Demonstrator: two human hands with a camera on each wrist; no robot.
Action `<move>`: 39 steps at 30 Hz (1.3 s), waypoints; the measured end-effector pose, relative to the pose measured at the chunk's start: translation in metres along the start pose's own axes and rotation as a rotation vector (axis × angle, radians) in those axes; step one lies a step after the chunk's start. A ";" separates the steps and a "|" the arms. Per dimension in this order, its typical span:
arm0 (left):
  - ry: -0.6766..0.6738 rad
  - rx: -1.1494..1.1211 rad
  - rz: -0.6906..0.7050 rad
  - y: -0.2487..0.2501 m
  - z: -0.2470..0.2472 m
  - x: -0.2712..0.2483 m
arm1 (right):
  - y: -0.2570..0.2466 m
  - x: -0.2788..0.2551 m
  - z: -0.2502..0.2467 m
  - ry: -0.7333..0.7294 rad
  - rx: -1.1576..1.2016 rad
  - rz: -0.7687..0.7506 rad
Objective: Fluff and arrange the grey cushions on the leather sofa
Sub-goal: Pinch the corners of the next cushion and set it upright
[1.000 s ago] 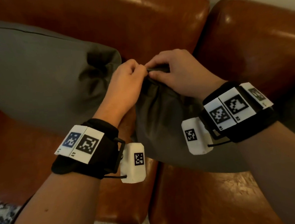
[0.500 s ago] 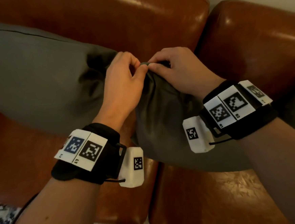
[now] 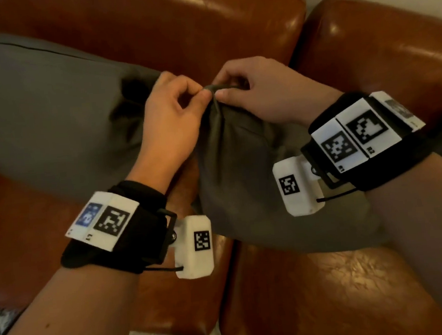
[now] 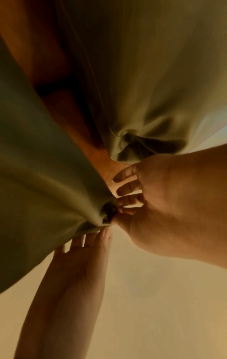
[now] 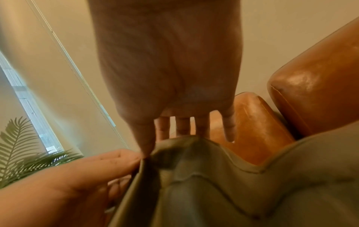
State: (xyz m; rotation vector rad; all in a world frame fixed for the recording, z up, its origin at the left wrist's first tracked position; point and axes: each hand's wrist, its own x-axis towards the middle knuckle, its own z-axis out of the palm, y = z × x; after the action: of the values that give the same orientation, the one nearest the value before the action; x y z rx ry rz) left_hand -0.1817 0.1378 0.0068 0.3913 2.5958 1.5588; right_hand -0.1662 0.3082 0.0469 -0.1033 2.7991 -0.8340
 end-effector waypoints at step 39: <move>0.141 -0.495 -0.244 0.003 0.023 -0.037 | 0.001 -0.054 0.027 0.180 0.094 0.247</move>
State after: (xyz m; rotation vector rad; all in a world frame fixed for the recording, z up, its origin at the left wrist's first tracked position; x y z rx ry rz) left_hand -0.1404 0.1492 -0.0041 -0.0771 2.1256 2.1000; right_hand -0.1078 0.3012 0.0346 0.3422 2.8497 -0.9514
